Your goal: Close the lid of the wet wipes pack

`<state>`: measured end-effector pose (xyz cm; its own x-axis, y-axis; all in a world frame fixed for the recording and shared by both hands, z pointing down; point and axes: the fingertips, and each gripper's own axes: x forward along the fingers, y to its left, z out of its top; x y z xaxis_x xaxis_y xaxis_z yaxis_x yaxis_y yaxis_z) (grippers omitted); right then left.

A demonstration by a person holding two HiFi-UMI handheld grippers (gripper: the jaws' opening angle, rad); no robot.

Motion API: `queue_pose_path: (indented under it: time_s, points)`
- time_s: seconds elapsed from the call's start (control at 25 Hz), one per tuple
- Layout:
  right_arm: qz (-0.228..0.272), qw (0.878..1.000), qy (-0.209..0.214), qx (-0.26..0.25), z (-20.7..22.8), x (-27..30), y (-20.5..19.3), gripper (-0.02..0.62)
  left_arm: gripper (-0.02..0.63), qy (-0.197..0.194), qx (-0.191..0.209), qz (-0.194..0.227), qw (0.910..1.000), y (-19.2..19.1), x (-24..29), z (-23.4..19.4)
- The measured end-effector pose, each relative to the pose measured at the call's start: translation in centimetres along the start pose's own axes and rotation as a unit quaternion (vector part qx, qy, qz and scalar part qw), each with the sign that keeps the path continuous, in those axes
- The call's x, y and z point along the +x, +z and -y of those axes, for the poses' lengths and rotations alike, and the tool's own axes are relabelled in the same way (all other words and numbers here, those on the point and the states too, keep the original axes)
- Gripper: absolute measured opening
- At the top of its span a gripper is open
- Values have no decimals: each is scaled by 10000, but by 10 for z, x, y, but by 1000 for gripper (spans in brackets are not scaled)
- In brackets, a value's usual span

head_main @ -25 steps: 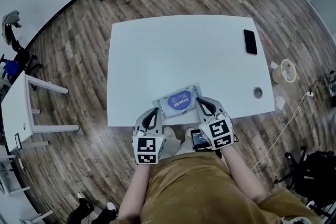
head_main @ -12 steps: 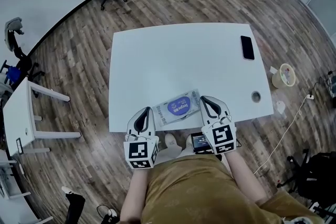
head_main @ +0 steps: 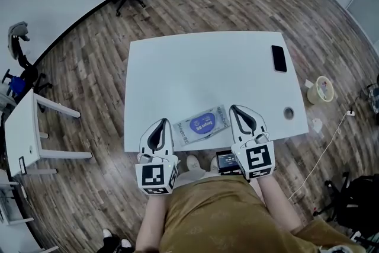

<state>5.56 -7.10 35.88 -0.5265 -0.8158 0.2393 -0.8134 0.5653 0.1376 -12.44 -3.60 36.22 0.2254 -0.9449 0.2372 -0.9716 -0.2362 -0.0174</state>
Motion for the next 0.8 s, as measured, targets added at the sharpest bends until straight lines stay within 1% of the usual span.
queue_pose_path:
  time_s: [0.24,0.48,0.64,0.8]
  points:
    - [439,9990,-55,5,7,-6,34,8,5,151,179,209,9995,17,-4,-4]
    - [707,9975,23,85,6,-8,55,8,5,232,83,500,9984,34,-8,-11]
    - [757,9971,-56,49,9,-7,59,8,5,354,186,682,9969,49,-11,-19]
    - [733,9971,-164,144,17,-9,60,8,5,473,414,672,9958,55,-11,-22]
